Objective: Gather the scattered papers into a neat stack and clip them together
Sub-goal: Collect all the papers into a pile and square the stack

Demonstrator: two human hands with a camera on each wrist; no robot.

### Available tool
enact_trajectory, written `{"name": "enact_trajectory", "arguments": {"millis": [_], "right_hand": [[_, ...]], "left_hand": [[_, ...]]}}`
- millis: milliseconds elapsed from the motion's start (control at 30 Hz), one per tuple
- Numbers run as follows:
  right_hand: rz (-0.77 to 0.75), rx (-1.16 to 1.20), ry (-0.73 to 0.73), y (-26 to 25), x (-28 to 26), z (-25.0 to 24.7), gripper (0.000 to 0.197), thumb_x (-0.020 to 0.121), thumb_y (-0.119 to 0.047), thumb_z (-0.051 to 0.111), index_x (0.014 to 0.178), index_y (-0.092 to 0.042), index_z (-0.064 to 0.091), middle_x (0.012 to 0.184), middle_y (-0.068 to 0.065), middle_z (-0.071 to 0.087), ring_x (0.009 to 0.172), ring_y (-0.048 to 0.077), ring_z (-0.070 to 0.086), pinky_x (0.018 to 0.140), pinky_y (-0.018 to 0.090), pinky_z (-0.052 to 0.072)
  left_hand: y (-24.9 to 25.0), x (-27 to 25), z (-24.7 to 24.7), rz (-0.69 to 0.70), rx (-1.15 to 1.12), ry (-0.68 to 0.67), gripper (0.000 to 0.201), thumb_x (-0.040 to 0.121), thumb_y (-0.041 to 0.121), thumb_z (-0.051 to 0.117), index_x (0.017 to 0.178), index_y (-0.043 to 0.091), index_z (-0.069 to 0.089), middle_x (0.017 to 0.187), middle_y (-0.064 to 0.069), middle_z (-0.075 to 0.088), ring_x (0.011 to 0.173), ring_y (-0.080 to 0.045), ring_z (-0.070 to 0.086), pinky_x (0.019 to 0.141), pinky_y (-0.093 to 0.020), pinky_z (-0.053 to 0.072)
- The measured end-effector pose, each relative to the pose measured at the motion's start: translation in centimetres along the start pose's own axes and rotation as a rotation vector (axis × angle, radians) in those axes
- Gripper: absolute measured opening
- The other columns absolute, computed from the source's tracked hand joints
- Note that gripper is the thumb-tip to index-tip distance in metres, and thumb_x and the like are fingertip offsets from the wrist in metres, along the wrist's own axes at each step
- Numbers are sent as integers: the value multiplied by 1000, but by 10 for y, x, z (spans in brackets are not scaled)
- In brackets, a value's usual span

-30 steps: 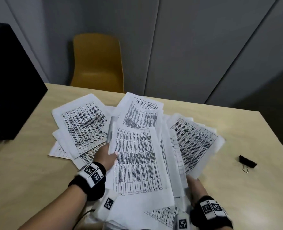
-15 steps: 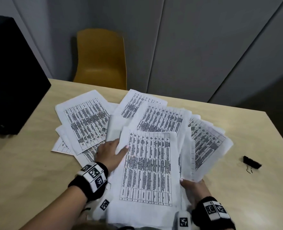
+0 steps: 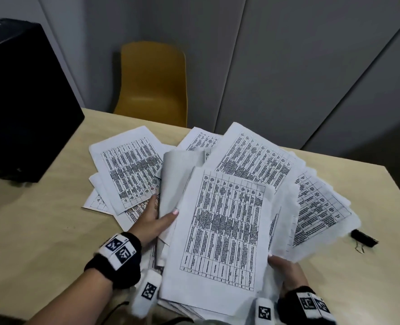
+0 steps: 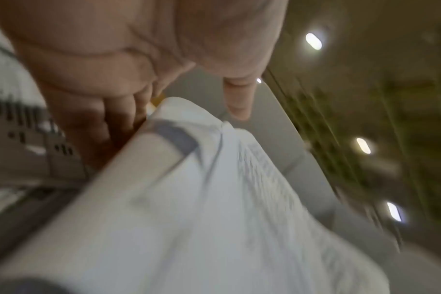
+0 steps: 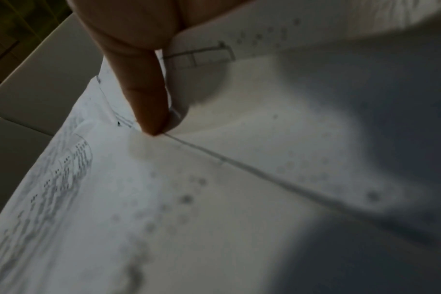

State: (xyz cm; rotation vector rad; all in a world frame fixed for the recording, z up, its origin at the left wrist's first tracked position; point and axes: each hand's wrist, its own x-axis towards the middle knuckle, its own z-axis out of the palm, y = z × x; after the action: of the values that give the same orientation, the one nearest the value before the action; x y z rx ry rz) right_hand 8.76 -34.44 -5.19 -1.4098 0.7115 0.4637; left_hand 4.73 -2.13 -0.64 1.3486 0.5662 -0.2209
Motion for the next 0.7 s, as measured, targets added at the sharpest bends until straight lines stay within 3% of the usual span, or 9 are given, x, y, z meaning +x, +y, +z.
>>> {"name": "enact_trajectory", "arguments": {"millis": [67,133,233,300,367,467,533,600,700], "right_hand": [[4,19,8,0,0,-1,9,82,0,55,88,3,60,55,13,66,46,29,61,53,30,45],[9,28,12,-2,-1,-3,5,83,0,54,84,2,58,47,9,64,38,24,59,51,28,43],[16,41,-2,-6,-6,0,9,86,0,51,77,0,55,39,5,60,32,20,56,43,27,44],[18,52,-11,-7,-6,2,12,87,1,49,76,1,55,39,6,59,30,20,56,33,23,45],[21,46,-15,-6,-3,0,9,86,1,50,80,2,56,42,8,62,33,21,58,33,24,45],[14,-22,6,0,6,-4,12,83,-1,57,91,7,60,54,11,69,43,27,64,53,30,48],[16,-45,9,2,8,-4,20,80,-1,60,98,8,62,62,14,72,50,30,67,62,33,49],[27,-62,20,3,10,-4,23,78,-1,61,99,8,62,66,16,72,54,33,67,63,35,50],[37,-96,37,1,9,-2,28,72,-5,67,96,8,63,77,22,72,68,36,66,65,35,50]], "left_hand": [[-3,-7,-3,-25,-95,-125,140,37,18,92,143,49,7,121,9,49,112,-26,57,93,-53,47],[-5,-17,-8,33,143,-224,132,50,-2,75,137,60,-2,133,12,38,119,-25,50,92,-49,49],[-21,-18,-15,162,822,-219,136,53,22,78,127,61,-29,154,10,-13,143,-15,-7,108,-32,20],[-30,-17,-12,218,912,-93,131,62,21,78,130,58,-27,150,15,-23,136,-3,-14,104,-24,18],[-37,-12,-13,386,877,45,115,72,9,69,137,52,-15,155,11,-7,142,-6,1,110,-20,18],[-40,-10,-18,482,853,157,89,75,-15,43,142,35,12,147,7,24,141,-15,25,103,3,8],[-36,-12,-23,424,697,266,81,75,-20,35,138,30,37,140,0,43,131,-22,43,90,8,25],[-33,-11,-36,337,492,418,69,78,-17,36,132,24,51,129,-3,55,115,-23,55,81,-3,40],[-25,-5,-64,238,160,633,31,86,6,50,113,15,63,115,-8,62,110,-29,58,94,-32,41]]}}
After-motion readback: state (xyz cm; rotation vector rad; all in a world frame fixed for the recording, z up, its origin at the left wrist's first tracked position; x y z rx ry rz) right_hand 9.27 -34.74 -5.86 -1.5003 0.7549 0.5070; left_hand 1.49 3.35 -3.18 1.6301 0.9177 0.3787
